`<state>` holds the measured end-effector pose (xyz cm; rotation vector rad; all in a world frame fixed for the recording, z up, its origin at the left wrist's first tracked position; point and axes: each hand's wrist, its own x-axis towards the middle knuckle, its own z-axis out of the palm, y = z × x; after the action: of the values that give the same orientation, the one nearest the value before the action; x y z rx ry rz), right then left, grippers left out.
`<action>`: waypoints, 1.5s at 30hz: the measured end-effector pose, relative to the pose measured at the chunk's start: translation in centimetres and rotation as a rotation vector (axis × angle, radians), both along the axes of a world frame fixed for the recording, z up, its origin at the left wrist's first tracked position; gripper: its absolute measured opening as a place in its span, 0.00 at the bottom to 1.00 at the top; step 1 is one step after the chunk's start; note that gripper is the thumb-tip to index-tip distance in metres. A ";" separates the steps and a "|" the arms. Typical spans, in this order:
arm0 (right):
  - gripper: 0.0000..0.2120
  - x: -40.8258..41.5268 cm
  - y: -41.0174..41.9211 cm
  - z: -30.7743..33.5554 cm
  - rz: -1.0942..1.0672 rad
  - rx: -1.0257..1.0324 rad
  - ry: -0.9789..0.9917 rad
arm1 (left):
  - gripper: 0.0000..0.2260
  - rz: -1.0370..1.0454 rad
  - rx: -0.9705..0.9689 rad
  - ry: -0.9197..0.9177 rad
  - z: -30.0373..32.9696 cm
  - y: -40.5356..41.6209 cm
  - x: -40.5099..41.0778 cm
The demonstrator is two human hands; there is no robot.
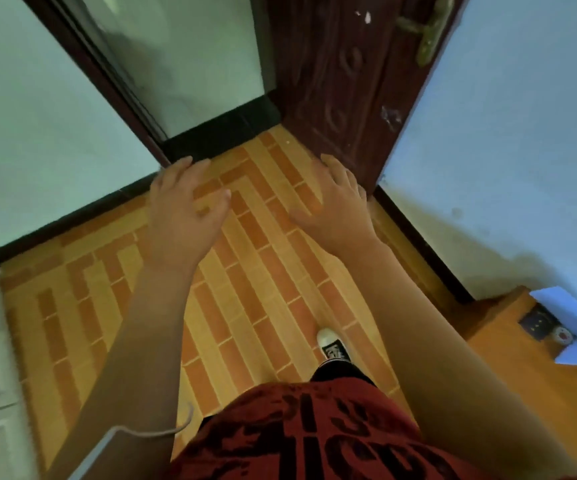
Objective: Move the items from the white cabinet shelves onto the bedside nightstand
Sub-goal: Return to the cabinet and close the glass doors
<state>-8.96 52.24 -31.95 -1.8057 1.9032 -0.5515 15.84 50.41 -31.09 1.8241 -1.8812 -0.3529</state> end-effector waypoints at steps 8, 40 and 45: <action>0.39 12.3 -6.5 8.3 0.472 -0.164 0.043 | 0.25 0.466 -0.204 0.115 5.8 4.2 9.6; 0.35 42.5 10.1 20.8 1.472 -0.587 -0.172 | 0.25 1.402 -0.617 -0.009 16.0 35.2 23.7; 0.35 50.0 13.5 23.9 1.469 -0.655 -0.195 | 0.25 1.374 -0.703 -0.031 18.3 38.8 30.4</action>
<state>41.00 65.76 -8.10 -2.7340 -0.0943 -0.7091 46.21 89.21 -12.74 2.0459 -0.3042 0.7100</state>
